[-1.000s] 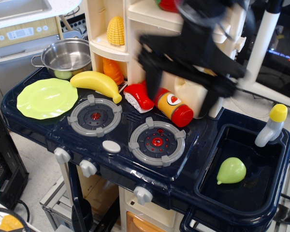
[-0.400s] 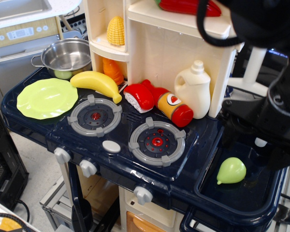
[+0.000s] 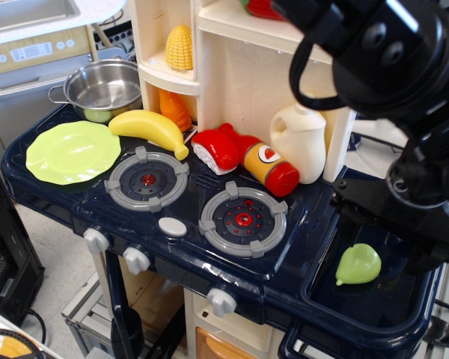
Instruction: Put pear on plate
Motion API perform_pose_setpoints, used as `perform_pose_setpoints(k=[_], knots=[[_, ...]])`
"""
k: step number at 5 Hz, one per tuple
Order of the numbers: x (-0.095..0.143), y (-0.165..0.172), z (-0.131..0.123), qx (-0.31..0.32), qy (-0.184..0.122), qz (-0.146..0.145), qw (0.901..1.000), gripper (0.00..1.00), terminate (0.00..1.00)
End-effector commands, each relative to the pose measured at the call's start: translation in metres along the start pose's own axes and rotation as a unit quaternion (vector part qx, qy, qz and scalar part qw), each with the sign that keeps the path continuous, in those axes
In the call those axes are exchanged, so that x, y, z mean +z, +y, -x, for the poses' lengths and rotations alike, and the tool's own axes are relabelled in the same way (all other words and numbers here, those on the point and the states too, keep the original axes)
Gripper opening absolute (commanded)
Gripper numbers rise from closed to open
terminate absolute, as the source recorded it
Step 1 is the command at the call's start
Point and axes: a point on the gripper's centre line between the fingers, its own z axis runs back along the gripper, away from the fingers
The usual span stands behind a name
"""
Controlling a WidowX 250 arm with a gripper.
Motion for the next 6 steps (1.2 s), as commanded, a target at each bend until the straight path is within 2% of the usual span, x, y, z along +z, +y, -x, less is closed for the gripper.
perform_pose_setpoints(k=[1, 2, 3, 4, 5, 6], knots=[[-0.009, 0.001, -0.005, 0.000, -0.032, 0.031, 0.9990, 1.00, 0.00], [-0.031, 0.010, 0.005, -0.008, -0.056, 0.028, 0.9980, 1.00, 0.00], [-0.039, 0.009, 0.008, 0.005, -0.065, 0.045, 0.9969, 1.00, 0.00], [-0.043, 0.008, 0.008, 0.032, -0.060, 0.057, 0.9961, 0.00, 0.00], [-0.036, 0.006, 0.004, 0.027, -0.051, 0.036, 0.9977, 0.00, 0.00], [0.010, 0.013, -0.012, 0.058, 0.036, -0.014, 0.9976, 0.00, 0.00]])
